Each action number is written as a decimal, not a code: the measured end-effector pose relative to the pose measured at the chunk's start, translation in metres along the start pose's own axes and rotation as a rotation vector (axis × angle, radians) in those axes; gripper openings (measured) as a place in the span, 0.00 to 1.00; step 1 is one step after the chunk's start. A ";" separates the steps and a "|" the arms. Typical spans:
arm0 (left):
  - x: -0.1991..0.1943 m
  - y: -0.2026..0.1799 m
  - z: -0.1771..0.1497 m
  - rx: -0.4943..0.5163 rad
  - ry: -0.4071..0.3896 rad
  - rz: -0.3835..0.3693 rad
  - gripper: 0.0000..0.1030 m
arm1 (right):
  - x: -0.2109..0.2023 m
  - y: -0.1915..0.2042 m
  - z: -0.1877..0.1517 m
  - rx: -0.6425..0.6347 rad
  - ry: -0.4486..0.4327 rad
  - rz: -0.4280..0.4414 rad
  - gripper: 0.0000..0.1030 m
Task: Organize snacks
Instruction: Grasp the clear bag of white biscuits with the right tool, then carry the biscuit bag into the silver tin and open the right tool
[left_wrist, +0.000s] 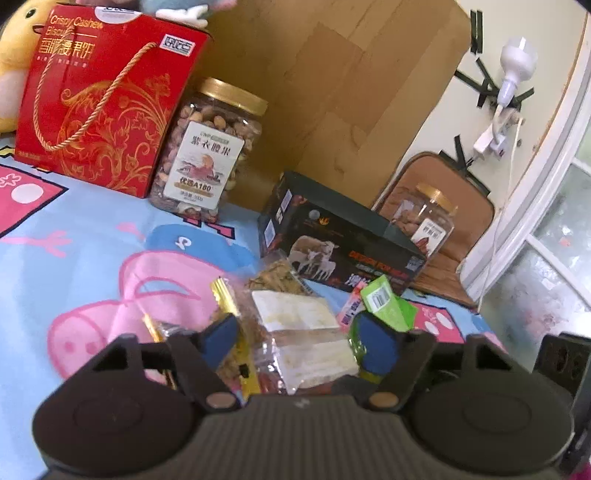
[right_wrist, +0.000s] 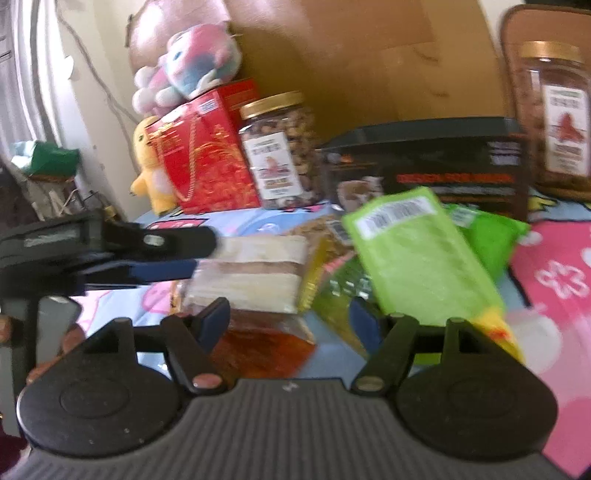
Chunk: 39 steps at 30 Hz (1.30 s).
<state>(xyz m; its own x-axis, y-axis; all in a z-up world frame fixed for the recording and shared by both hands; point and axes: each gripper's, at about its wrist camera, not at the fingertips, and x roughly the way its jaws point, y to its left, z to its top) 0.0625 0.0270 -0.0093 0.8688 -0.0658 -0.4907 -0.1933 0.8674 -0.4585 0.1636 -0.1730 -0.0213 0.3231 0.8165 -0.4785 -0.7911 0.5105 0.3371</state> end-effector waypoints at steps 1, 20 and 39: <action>0.001 -0.002 -0.003 -0.001 0.009 0.013 0.58 | 0.003 0.001 0.002 -0.015 0.011 0.003 0.72; -0.013 -0.057 -0.069 0.022 0.122 -0.099 0.52 | -0.084 0.017 -0.044 -0.001 -0.006 -0.062 0.54; 0.016 -0.109 0.062 0.206 -0.101 -0.098 0.51 | -0.065 0.009 0.066 -0.193 -0.194 -0.121 0.42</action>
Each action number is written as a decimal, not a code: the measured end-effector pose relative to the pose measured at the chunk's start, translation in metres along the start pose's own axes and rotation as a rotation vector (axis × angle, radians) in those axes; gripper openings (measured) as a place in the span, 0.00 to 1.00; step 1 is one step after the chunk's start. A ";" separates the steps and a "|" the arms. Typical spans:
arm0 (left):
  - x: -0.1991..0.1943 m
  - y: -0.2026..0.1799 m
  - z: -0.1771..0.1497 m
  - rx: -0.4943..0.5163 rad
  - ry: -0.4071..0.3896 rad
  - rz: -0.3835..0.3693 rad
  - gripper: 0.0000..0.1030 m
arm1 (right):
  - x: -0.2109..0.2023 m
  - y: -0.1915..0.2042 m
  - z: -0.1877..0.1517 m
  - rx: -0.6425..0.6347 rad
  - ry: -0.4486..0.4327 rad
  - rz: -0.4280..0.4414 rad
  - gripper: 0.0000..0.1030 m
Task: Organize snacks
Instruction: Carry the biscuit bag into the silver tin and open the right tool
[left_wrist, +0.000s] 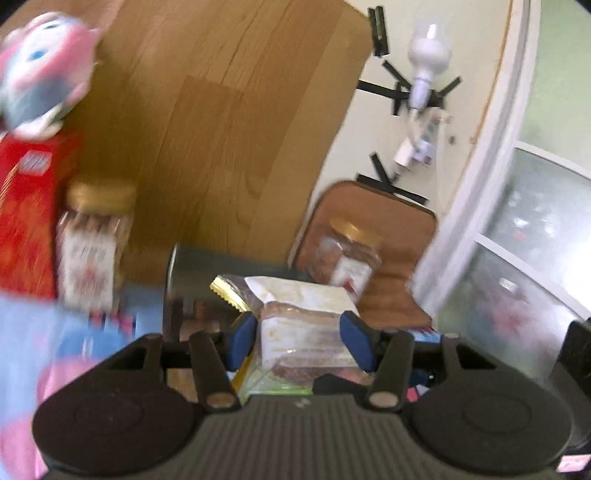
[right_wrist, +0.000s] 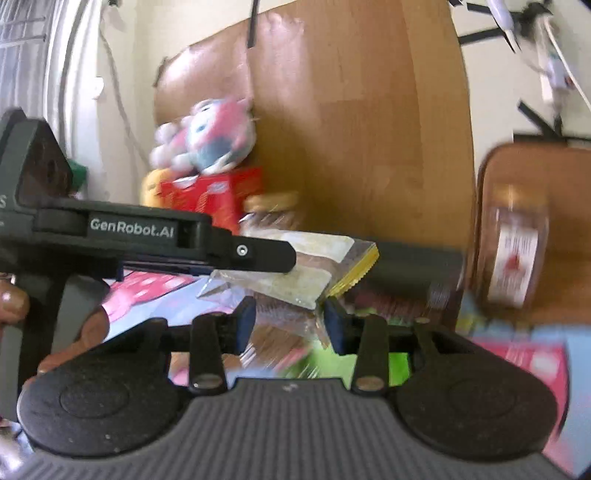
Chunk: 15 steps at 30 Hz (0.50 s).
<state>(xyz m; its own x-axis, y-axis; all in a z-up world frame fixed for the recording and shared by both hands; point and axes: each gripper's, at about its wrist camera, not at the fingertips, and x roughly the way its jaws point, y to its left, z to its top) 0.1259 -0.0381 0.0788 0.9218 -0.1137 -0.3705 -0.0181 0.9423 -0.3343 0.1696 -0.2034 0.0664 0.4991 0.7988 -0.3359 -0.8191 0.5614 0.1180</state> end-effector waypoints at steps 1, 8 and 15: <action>0.020 0.005 0.012 -0.016 0.009 0.006 0.51 | 0.013 -0.009 0.009 0.004 0.010 -0.009 0.42; 0.124 0.035 0.041 -0.080 0.079 0.057 0.50 | 0.103 -0.070 0.034 0.076 0.142 -0.058 0.42; 0.144 0.050 0.029 -0.107 0.160 0.094 0.62 | 0.124 -0.096 0.019 0.205 0.218 -0.015 0.45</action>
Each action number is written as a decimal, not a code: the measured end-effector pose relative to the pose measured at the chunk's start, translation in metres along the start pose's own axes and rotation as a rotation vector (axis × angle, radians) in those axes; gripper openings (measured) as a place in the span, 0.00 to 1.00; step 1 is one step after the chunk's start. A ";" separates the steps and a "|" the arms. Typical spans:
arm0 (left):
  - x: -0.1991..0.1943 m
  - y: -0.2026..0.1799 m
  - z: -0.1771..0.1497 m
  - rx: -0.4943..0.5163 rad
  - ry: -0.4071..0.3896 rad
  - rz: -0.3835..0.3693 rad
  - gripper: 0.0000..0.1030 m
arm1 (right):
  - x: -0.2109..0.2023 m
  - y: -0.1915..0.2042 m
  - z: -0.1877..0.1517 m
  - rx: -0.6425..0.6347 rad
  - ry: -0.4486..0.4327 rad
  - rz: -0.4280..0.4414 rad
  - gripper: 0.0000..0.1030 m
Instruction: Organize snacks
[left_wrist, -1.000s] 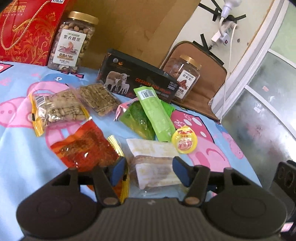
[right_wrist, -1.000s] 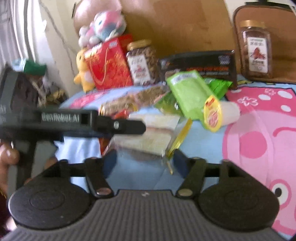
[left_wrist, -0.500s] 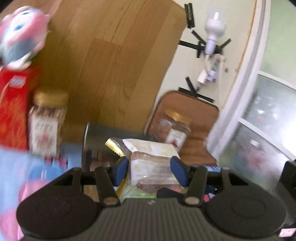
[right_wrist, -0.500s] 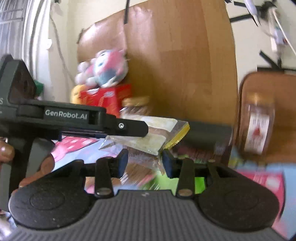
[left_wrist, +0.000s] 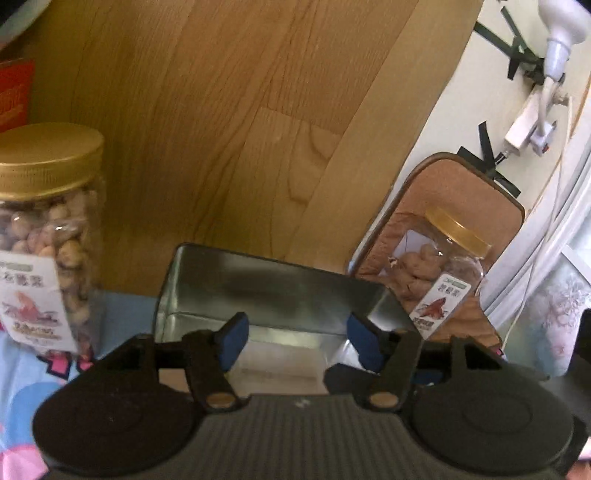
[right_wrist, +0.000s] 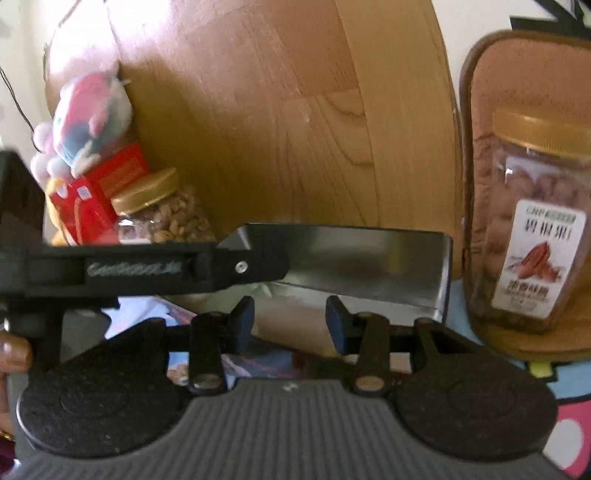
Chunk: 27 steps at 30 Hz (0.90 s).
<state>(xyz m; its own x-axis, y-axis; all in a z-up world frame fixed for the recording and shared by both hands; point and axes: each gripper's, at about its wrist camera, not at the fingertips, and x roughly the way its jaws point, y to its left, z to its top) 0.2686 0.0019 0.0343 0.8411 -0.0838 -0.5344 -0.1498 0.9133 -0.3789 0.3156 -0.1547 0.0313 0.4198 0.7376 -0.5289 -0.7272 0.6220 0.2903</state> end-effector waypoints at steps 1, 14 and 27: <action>-0.002 -0.001 -0.004 0.018 -0.004 0.018 0.62 | -0.003 0.000 -0.003 -0.003 -0.005 0.010 0.45; -0.016 -0.048 -0.020 0.090 0.006 0.037 0.62 | -0.024 -0.009 -0.008 -0.083 0.002 -0.060 0.56; -0.106 0.017 -0.012 -0.019 -0.183 0.124 0.70 | -0.100 0.026 -0.059 -0.080 -0.084 0.038 0.57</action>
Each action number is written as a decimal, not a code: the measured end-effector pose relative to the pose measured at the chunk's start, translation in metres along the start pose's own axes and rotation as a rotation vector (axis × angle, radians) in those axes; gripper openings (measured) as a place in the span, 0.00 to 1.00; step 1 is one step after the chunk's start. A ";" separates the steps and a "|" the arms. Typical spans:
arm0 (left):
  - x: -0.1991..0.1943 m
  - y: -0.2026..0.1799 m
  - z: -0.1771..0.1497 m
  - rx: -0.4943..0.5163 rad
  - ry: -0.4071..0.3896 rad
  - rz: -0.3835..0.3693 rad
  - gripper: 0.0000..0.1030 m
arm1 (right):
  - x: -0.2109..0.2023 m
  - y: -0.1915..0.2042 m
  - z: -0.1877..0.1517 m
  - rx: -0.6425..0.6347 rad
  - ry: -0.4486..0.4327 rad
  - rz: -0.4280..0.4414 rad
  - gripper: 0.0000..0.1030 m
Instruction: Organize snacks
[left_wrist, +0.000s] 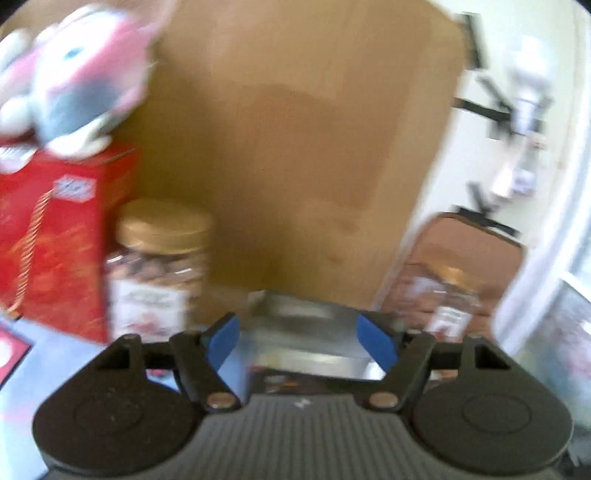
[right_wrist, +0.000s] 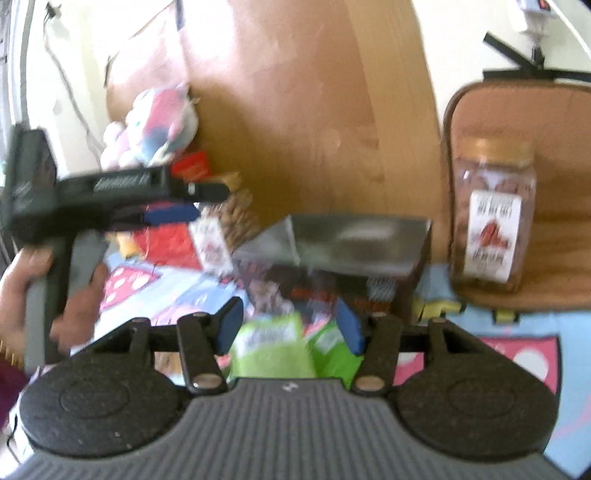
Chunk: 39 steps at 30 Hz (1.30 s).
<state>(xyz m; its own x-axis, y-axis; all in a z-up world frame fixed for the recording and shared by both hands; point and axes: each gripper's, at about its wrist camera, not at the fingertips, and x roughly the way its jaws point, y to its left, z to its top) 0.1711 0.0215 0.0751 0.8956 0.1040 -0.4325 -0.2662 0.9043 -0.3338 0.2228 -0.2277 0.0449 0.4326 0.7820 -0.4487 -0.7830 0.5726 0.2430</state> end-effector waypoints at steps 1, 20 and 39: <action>0.004 0.012 0.001 -0.037 0.021 0.010 0.70 | 0.001 0.002 -0.005 -0.014 0.006 -0.012 0.57; 0.089 0.004 -0.015 -0.012 0.256 0.142 0.30 | 0.025 -0.060 0.030 0.190 -0.012 -0.137 0.52; -0.009 0.015 -0.002 -0.028 0.159 0.027 0.33 | 0.005 -0.054 0.045 0.174 -0.062 -0.169 0.41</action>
<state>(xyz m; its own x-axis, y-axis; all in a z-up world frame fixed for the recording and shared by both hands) 0.1585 0.0338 0.0724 0.8209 0.0596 -0.5680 -0.3016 0.8898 -0.3425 0.2868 -0.2436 0.0681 0.5821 0.6819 -0.4430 -0.6105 0.7263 0.3158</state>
